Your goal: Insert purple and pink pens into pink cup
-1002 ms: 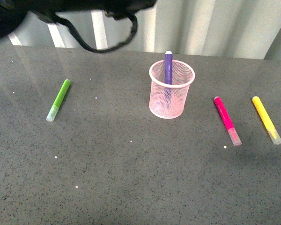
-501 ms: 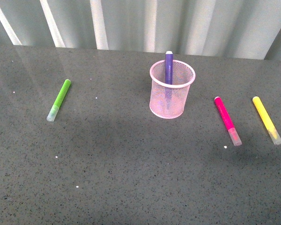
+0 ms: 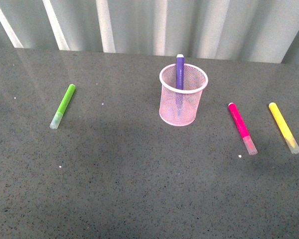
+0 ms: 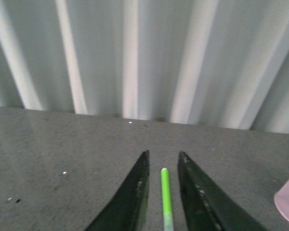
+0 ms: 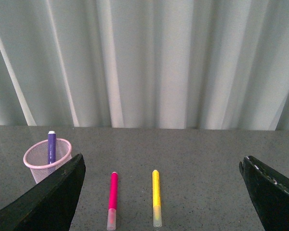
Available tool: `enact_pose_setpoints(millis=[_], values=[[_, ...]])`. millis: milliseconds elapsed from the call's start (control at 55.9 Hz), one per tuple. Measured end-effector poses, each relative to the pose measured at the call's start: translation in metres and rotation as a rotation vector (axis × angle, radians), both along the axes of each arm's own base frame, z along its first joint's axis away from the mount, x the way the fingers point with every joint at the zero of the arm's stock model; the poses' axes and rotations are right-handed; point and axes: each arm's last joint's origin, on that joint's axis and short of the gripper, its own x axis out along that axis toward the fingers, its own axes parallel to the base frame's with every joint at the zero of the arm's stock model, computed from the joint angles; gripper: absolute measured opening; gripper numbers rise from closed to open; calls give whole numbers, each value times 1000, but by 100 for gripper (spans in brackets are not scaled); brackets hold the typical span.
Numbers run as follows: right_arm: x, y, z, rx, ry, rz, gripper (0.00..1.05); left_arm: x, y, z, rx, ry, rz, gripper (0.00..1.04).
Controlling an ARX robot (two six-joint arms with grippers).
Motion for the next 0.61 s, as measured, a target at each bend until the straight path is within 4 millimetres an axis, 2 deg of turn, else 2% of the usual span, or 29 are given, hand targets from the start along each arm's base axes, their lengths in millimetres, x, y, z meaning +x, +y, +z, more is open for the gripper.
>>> enact_pose_setpoints(millis=[125, 411, 608], values=[[0, 0, 0, 0, 0, 0, 98, -14, -7, -3, 2, 0, -14, 4], [0, 0, 0, 0, 0, 0, 98, -39, -7, -18, 13, 12, -16, 4], [0, 0, 0, 0, 0, 0, 98, -53, -7, -15, 14, -2, -16, 4]])
